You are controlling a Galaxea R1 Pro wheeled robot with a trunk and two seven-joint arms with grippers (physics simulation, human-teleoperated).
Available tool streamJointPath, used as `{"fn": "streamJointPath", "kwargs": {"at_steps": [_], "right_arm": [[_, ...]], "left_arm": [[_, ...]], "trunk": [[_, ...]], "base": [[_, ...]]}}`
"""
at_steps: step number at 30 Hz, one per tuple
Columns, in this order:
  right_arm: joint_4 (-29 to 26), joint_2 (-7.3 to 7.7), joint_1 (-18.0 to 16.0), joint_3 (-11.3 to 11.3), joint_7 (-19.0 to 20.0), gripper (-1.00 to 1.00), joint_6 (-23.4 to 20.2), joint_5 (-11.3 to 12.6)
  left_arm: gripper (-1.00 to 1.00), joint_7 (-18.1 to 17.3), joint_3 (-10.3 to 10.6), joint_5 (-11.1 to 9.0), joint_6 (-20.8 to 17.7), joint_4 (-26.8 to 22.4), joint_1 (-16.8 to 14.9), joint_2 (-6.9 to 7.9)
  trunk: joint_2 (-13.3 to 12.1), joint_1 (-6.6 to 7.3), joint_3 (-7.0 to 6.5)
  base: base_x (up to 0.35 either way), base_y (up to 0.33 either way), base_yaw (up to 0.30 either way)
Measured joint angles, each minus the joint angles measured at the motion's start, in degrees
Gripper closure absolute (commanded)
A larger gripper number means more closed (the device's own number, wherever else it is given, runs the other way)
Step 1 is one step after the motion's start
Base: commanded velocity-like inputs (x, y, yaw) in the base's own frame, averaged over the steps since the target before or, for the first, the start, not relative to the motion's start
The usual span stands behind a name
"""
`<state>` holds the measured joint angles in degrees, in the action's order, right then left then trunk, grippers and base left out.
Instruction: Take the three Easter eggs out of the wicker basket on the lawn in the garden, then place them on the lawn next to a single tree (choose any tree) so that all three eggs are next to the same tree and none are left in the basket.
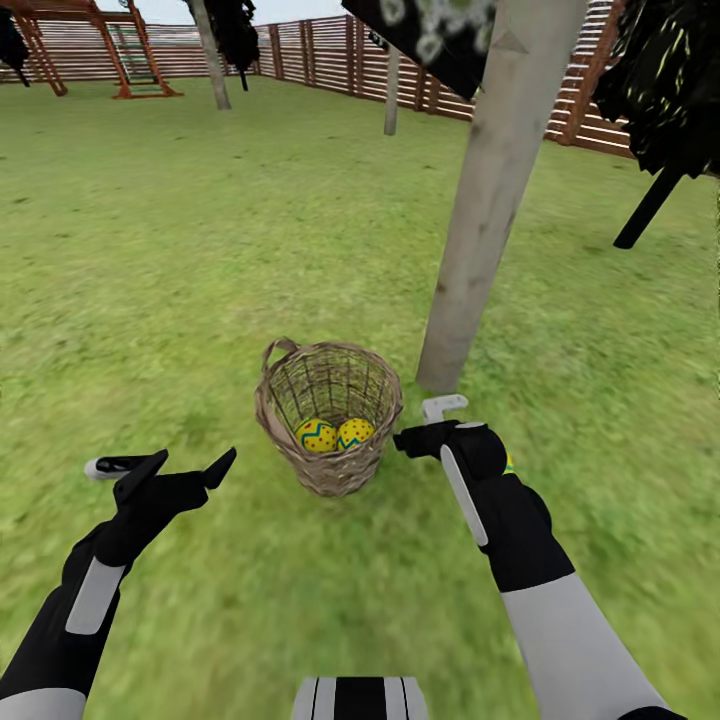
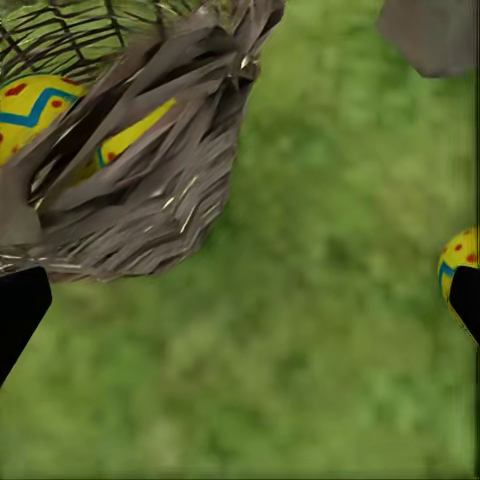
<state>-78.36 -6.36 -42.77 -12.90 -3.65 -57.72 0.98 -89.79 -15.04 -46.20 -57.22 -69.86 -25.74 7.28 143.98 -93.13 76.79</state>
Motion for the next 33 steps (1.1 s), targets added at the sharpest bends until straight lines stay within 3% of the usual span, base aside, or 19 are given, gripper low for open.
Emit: {"fn": "streamJointPath", "kwargs": {"at_steps": [10,16,22,25,29,31,33], "right_arm": [[-1.4,0.08,0.0,0.0,0.2,-1.0,0.0,0.1],[-4.1,-0.1,0.0,2.0,0.3,-1.0,0.1,0.1],[-5.6,-0.41,0.0,2.1,0.4,-1.0,0.3,0.2],[-5.4,-0.56,-0.1,0.2,0.5,-1.0,0.5,0.2],[-4.5,-0.71,-0.1,-6.8,0.2,-1.0,0.7,0.3],[-3.9,-1.02,-0.1,-9.2,0.1,-1.0,0.9,0.3],[-3.7,-1.32,0.0,-9.8,0.1,-1.0,1.0,0.2]], "left_arm": [[-1.0,0.0,0.0,0.0,0.0,0.3,0.0,-0.04],[-1.0,0.0,-0.1,0.0,0.0,0.4,0.0,-0.07],[-1.0,0.0,-0.1,0.1,0.1,0.5,0.0,-0.05],[-1.0,0.0,-0.1,0.1,0.1,0.5,0.0,-0.08],[-1.0,0.0,-0.1,0.1,0.2,0.6,0.0,-0.09],[-1.0,0.0,-0.1,0.0,0.3,0.6,0.0,-0.14],[-1.0,0.0,-0.1,-0.1,0.5,0.7,0.0,-0.19]], "trunk": [[-0.1,0.26,-2.22],[-0.2,0.41,-3.55],[-0.3,0.57,-4.88],[-0.3,0.64,-5.54],[-0.4,0.75,-6.43],[-0.4,0.77,-6.66],[-0.4,0.77,-6.66]], "base": [[0.0,0.0,0.0],[0.0,0.0,0.0],[0.0,0.0,0.0],[0.0,0.0,0.0],[0.0,0.0,0.0],[0.0,0.0,0.0],[0.0,0.0,0.0]]}}
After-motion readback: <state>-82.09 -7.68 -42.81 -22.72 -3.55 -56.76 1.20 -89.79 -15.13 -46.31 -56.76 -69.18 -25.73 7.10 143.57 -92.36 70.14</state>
